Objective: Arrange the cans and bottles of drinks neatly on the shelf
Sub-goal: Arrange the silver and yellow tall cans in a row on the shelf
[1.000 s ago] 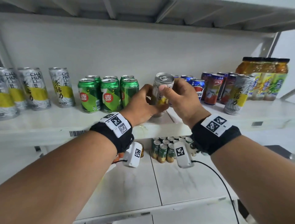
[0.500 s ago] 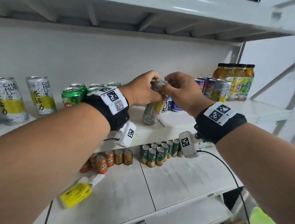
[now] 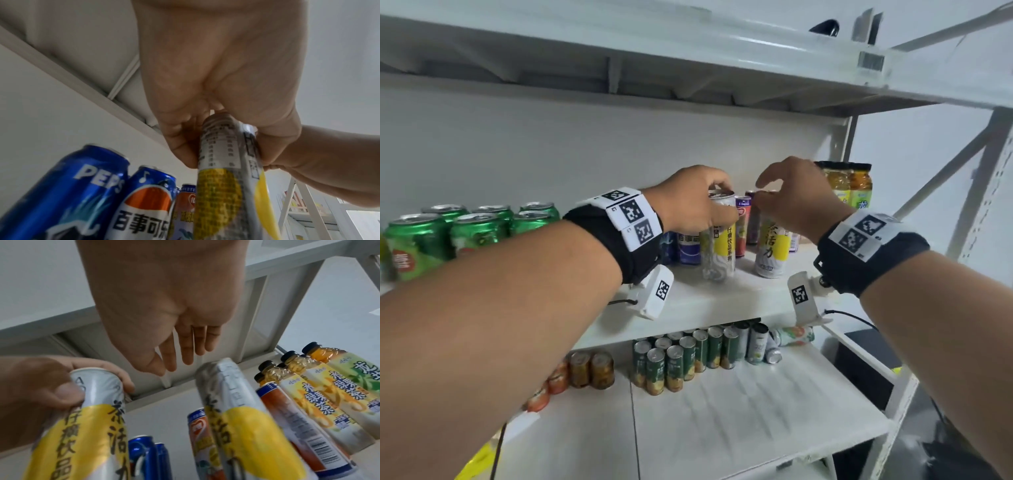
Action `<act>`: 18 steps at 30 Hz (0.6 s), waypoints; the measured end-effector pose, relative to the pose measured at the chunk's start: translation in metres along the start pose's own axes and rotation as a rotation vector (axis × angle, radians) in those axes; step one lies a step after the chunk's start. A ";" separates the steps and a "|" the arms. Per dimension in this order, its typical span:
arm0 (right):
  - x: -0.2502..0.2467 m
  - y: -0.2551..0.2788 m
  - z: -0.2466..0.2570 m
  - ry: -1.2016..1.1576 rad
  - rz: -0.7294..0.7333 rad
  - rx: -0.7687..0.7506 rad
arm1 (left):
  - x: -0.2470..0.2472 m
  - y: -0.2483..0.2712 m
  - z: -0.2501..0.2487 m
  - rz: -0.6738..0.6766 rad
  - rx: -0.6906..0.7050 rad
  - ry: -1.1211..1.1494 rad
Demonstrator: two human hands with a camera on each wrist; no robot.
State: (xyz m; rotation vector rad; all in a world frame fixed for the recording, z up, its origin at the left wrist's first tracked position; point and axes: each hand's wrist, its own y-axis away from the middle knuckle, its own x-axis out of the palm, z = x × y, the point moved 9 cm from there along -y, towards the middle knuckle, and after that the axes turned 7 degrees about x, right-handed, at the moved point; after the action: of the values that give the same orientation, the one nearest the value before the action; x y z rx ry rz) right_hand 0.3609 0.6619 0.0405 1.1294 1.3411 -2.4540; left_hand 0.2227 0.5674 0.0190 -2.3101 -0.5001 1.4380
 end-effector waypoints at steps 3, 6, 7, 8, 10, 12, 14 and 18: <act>0.006 -0.008 -0.027 0.020 0.048 0.042 | 0.014 -0.016 -0.011 -0.023 0.004 -0.046; 0.022 -0.009 -0.043 0.024 0.174 0.063 | 0.026 -0.026 -0.017 -0.027 0.009 -0.095; 0.027 -0.006 -0.044 0.023 0.212 0.051 | 0.030 -0.029 -0.019 -0.025 0.016 -0.114; 0.029 -0.004 -0.046 0.023 0.233 0.038 | 0.034 -0.032 -0.023 -0.023 0.022 -0.128; 0.028 0.000 -0.051 0.027 0.232 0.026 | 0.040 -0.037 -0.030 -0.023 0.044 -0.141; 0.020 0.005 -0.055 0.024 0.220 0.031 | 0.045 -0.040 -0.037 -0.017 0.064 -0.140; 0.007 0.013 -0.057 0.052 0.192 0.007 | 0.052 -0.043 -0.046 0.001 0.089 -0.111; -0.040 0.035 -0.070 0.127 0.018 0.052 | 0.069 -0.049 -0.077 0.030 0.185 -0.019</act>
State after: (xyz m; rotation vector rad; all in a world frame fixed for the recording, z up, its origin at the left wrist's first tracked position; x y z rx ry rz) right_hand 0.4430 0.6857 0.0205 1.3236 1.2996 -2.4550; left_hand 0.3162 0.6336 0.0216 -2.1685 -0.3242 1.4563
